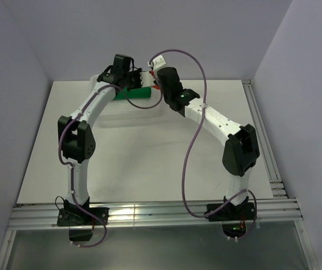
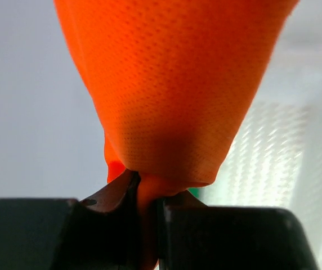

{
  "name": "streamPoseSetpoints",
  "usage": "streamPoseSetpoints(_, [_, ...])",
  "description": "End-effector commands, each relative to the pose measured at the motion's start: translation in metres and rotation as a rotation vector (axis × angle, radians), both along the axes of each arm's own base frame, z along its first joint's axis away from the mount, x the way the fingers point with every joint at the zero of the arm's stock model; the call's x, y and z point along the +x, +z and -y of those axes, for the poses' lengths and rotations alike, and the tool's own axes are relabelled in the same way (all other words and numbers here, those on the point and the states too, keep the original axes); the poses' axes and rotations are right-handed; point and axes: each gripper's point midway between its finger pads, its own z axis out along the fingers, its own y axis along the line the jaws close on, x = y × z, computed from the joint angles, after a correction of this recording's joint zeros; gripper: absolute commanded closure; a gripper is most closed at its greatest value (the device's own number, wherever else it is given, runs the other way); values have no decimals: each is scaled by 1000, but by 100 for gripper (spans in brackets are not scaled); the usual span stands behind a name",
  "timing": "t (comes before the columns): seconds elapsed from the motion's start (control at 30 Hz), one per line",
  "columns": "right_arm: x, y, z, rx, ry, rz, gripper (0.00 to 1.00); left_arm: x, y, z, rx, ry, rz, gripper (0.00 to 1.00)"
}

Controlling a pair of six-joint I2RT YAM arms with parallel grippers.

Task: Roll the t-shirts
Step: Place the rolled tshirt into the container

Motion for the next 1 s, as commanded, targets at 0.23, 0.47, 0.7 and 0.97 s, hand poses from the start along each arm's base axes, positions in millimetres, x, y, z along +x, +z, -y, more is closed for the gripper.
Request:
streamPoseSetpoints(0.23, [36, -46, -153, 138, 473, -78, 100, 30, 23, -118, 99, 331, 115, 100])
streamPoseSetpoints(0.47, [46, -83, -161, 15, 613, -129, 100, 38, -3, -178, 235, 365, 162, 100])
streamPoseSetpoints(0.7, [50, -116, -151, -95, 754, -202, 100, 53, -45, -214, 290, 388, 59, 100])
streamPoseSetpoints(0.97, [53, -154, -129, -347, 847, -226, 100, 59, -62, -221, 336, 366, 46, 100])
